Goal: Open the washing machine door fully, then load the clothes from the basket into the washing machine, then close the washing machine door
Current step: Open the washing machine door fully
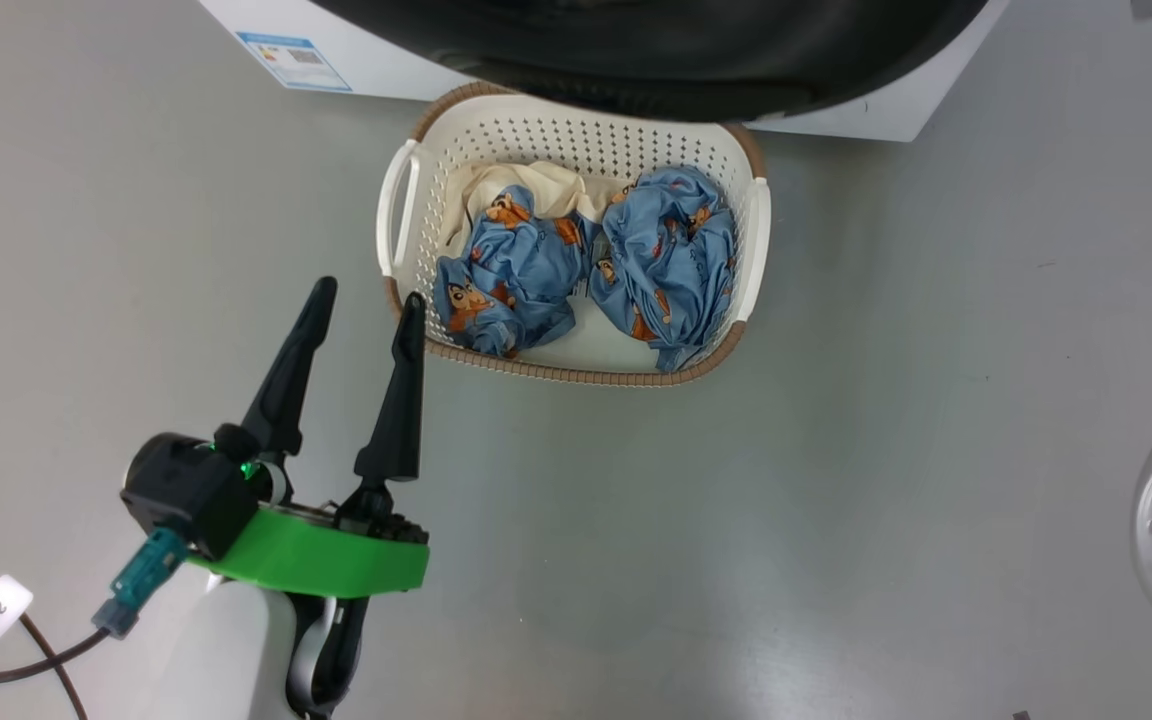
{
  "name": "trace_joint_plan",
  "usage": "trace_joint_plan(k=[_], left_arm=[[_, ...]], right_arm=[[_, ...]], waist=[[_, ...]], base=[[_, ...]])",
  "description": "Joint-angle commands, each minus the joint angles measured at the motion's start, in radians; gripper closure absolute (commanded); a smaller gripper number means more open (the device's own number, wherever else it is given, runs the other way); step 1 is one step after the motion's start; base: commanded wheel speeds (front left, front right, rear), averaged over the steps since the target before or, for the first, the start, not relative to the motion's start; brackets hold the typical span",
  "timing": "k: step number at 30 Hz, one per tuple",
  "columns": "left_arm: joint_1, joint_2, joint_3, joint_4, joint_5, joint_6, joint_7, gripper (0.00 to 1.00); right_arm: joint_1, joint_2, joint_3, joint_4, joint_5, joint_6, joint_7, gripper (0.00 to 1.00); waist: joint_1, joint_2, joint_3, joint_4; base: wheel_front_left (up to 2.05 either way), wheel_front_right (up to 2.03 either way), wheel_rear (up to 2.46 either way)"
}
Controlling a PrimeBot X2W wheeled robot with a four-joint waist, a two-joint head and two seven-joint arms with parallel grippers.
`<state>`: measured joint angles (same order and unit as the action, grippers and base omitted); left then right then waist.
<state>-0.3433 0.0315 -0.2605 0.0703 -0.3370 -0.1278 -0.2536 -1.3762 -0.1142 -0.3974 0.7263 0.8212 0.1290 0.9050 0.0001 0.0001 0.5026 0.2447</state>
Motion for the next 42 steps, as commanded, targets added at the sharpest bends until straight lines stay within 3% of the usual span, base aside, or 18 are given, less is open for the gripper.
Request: trace_joint_plan(k=[1, 16, 32, 42], left_arm=[[-0.005, 0.02, 0.035, -0.031, 0.009, -0.003, -0.008, 0.0], [0.005, 0.022, 0.043, -0.047, 0.014, -0.003, -0.008, 0.0], [0.021, 0.024, 0.049, -0.046, 0.016, -0.003, -0.008, 0.0], [0.03, 0.024, 0.058, -0.038, 0.02, -0.003, -0.008, 0.0]], right_arm=[[0.026, 0.052, 0.031, -0.046, 0.016, 0.002, 0.05, 1.0], [0.225, 0.063, 0.061, -0.252, 0.115, 0.002, 0.343, 1.0], [0.396, 0.064, 0.282, -0.319, 0.324, 0.002, 0.399, 1.0], [0.491, 0.064, 0.507, -0.352, 0.482, 0.002, 0.339, 1.0]], waist=[[0.0, -0.0001, -0.003, -0.002], [0.0, -0.0001, -0.047, -0.011], [0.0, -0.0001, -0.092, 0.003], [0.0, -0.0001, -0.116, 0.003]], base=[[0.0, 0.0, 0.0], [0.0, 0.0, 0.0], [0.0, 0.0, 0.0], [0.0, 0.0, 0.0]])
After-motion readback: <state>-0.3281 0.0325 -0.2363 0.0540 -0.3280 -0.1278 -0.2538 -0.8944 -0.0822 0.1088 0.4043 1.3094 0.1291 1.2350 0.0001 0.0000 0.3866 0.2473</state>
